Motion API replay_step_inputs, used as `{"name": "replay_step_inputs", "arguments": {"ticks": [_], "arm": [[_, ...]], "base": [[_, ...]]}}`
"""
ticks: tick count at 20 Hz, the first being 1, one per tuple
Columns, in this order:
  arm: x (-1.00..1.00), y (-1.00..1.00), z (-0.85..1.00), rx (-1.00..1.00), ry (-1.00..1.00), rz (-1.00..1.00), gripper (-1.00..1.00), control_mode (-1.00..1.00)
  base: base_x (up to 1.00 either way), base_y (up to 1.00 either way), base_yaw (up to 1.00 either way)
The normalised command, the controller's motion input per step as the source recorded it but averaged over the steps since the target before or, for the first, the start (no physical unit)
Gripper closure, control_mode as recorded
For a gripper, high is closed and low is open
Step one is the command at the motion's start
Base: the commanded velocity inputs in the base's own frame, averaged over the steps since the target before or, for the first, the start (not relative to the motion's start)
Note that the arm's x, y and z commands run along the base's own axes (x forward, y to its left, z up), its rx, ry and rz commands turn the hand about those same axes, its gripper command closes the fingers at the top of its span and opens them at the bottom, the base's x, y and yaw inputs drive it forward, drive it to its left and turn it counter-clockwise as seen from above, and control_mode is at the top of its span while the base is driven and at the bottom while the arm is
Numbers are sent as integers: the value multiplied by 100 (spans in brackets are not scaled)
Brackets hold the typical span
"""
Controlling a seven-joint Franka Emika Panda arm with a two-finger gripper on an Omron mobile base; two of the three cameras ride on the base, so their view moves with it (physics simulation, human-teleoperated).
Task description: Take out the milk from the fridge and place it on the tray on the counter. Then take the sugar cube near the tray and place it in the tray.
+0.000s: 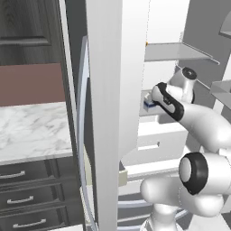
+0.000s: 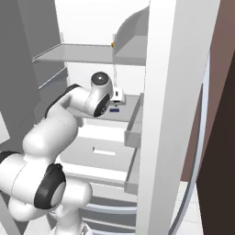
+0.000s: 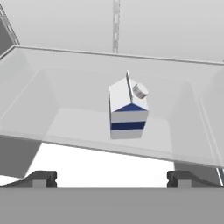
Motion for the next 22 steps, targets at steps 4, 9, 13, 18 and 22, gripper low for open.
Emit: {"name": "replay_step_inputs", "arguments": {"ticks": [4,9,13,18,22], "arm": [[21,0,-17,0,0,0,-100,-100],[29,0,-11,0,0,0,-100,-100],[34,-1,-6,0,0,0,-100,-100],[22,-16,-3,0,0,4,-100,-100],[21,-3,-8,0,0,4,-100,-100]], "base": [[0,0,0],[0,0,0],[0,0,0],[0,0,0],[0,0,0]]}}
